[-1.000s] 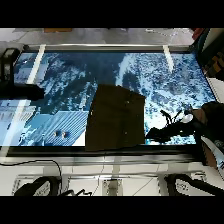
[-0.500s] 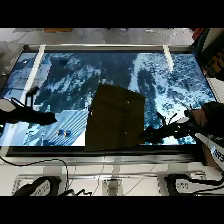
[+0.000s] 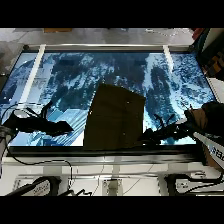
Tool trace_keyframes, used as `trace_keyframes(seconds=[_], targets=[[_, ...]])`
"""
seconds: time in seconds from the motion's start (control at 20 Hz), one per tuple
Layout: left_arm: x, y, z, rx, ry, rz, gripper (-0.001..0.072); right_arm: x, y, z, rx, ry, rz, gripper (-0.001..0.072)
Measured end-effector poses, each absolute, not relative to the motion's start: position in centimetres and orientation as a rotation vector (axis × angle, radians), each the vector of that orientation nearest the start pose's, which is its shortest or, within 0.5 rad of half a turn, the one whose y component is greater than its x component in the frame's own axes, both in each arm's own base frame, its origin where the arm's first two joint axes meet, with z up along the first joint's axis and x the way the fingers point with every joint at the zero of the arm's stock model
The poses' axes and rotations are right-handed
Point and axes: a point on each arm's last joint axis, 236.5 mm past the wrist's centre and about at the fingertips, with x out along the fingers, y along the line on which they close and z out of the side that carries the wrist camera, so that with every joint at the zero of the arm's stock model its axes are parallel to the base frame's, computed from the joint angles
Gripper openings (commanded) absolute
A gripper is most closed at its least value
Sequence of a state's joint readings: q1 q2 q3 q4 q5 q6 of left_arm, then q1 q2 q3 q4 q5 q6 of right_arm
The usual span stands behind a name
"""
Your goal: Fold the clothes and pants, and hang the long-sleeved shirts on hangers.
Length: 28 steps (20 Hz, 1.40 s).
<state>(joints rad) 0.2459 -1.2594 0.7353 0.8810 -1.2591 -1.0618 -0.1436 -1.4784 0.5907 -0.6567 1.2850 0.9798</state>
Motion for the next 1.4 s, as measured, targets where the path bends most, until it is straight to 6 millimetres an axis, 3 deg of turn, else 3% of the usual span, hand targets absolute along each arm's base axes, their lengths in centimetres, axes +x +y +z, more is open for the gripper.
trace_keyframes(seconds=[0.3, 0.45, 0.6, 0.95, 1.05, 1.15, 1.2, 1.25, 1.3, 1.4], targets=[[26.0, -8.5, -8.7, -0.579, 1.561, -0.508, 0.0592, 21.0, 14.5, -10.8, 0.786, 1.735, 0.643, 0.0452], [24.9, -9.2, -9.9, -0.596, 1.605, -0.519, 0.0592, 22.6, 14.9, -10.8, 0.835, 1.681, 0.610, 0.0449], [24.1, -10.6, -10.6, -0.619, 1.622, -0.551, 0.0592, 23.7, 15.3, -10.7, 0.872, 1.638, 0.593, 0.0390], [22.5, -13.8, -11.6, -0.573, 1.666, -0.640, 0.0589, 21.7, 17.3, -10.4, 0.790, 1.697, 0.686, 0.0388], [22.2, -14.3, -11.8, -0.544, 1.671, -0.664, 0.0406, 21.1, 17.2, -10.6, 0.752, 1.715, 0.702, 0.0388], [22.2, -14.4, -12.2, -0.513, 1.667, -0.666, 0.0278, 20.7, 17.1, -10.8, 0.727, 1.728, 0.712, 0.0384], [22.2, -14.5, -12.3, -0.506, 1.665, -0.667, 0.0173, 20.5, 17.1, -10.8, 0.720, 1.732, 0.716, 0.0370], [22.2, -14.5, -12.4, -0.499, 1.662, -0.667, 0.0092, 20.4, 17.1, -10.8, 0.715, 1.735, 0.720, 0.0291], [22.3, -14.5, -12.4, -0.495, 1.659, -0.668, 0.0063, 20.3, 17.1, -10.8, 0.711, 1.737, 0.722, 0.0251], [22.3, -14.7, -12.3, -0.496, 1.656, -0.678, 0.0056, 20.4, 17.3, -10.7, 0.713, 1.728, 0.730, 0.0251]])
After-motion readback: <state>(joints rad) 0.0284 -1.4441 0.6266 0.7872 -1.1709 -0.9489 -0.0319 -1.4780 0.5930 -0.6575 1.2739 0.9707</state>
